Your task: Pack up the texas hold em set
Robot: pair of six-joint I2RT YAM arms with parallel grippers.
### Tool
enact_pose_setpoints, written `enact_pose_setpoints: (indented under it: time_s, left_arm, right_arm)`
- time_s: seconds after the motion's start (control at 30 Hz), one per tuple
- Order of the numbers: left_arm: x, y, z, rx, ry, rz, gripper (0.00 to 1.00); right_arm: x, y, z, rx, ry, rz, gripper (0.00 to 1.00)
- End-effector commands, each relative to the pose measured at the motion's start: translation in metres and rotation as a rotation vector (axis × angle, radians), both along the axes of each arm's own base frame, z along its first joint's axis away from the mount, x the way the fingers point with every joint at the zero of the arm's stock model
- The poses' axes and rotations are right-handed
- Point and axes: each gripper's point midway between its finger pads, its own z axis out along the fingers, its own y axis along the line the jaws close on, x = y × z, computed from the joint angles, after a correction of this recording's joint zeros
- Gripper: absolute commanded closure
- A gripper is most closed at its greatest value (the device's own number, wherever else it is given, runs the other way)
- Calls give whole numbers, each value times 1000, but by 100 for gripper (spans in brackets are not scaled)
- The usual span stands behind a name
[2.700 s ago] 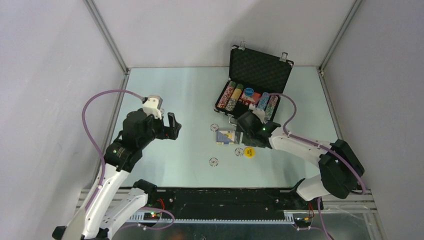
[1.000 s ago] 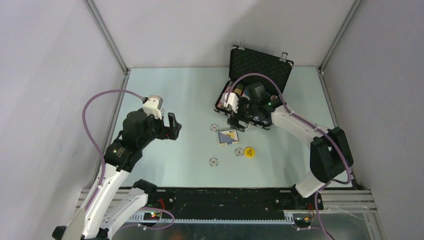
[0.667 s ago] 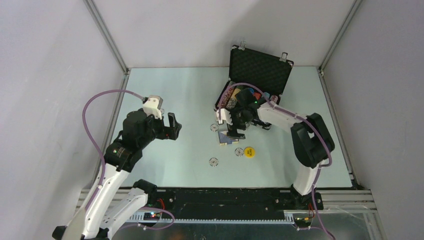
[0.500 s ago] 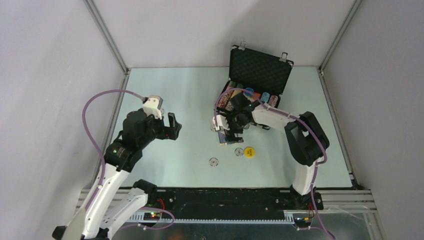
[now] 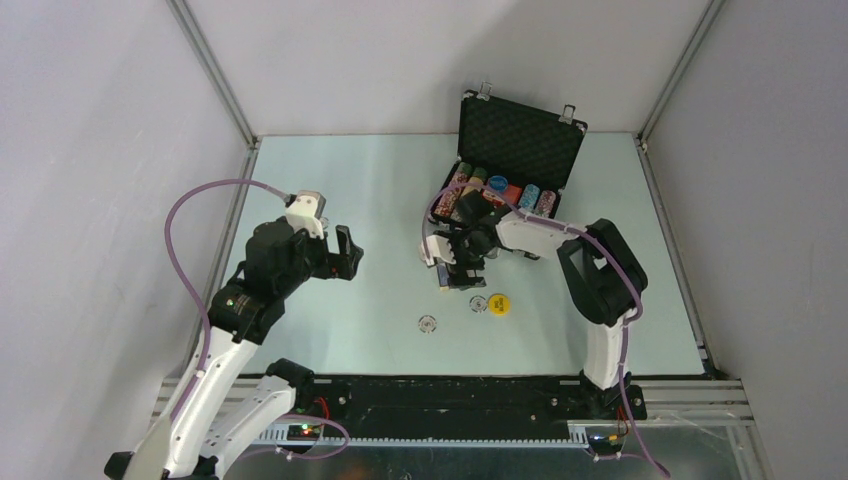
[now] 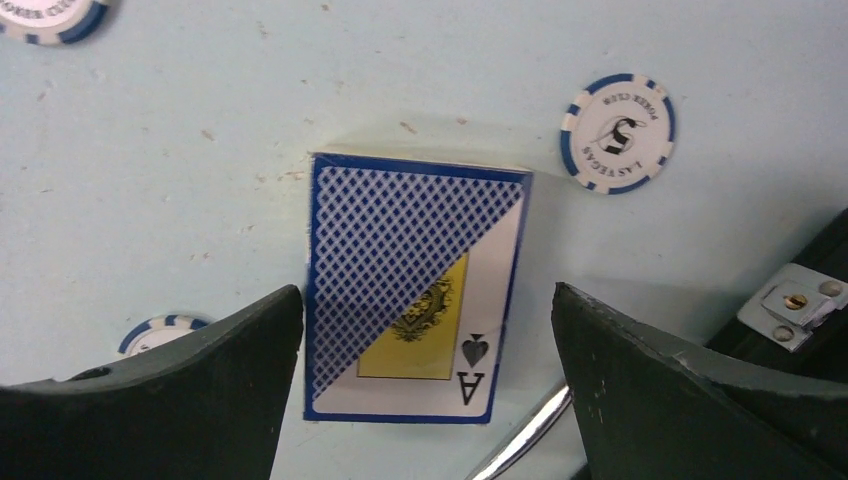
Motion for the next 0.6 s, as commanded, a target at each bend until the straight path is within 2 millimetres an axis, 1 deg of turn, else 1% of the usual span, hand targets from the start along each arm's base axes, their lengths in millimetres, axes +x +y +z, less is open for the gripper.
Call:
enact_pose_setpoints:
  time_s: [0.0, 0.03, 0.07, 0.1, 0.13, 0.17, 0.2, 0.27, 0.3, 0.33, 0.37, 0.4, 0.5, 0.53, 0.57]
  left_arm:
    - [4, -1, 4, -3, -28, -15, 4]
    - [3, -1, 4, -3, -28, -15, 4]
    - [3, -2, 4, -3, -27, -15, 4]
    - [3, -2, 4, -4, -27, -16, 4]
    - [3, -2, 4, -4, -27, -16, 4]
    - [3, -2, 4, -4, -27, -15, 4]
    - [3, -2, 4, -5, -28, -16, 4]
    - [3, -2, 4, -5, -27, -18, 4]
    - [3, -2, 4, -6, -26, -18, 4]
    - [3, -2, 3, -5, -25, -17, 4]
    - [3, -2, 3, -5, -24, -18, 4]
    - [3, -2, 3, -6, -25, -19, 4]
    - [3, -2, 4, -6, -25, -19, 4]
    - [3, -2, 4, -6, -26, -19, 4]
    - [3, -2, 4, -6, -26, -18, 4]
  right_arm:
    - [18, 6, 3, -15, -27, -56, 5]
    - [20, 8, 3, -18, -21, -59, 12]
    - [17, 6, 3, -29, -2, -63, 17]
    - [18, 8, 5, -27, 1, -61, 31]
    - [15, 7, 5, -36, 18, -61, 38]
    - [14, 9, 8, -28, 24, -58, 47]
    - [12, 9, 9, -28, 33, -58, 52]
    - [11, 13, 19, 1, 30, -55, 66]
    - [11, 16, 23, 21, 34, -56, 69]
    - [12, 18, 32, 44, 23, -59, 72]
    - [13, 21, 39, 74, 26, -67, 72]
    - [16, 22, 51, 103, 11, -74, 73]
    - [25, 26, 81, 184, -38, -104, 72]
    - [29, 24, 96, 206, -68, -115, 70]
    - [34, 22, 104, 217, -93, -138, 70]
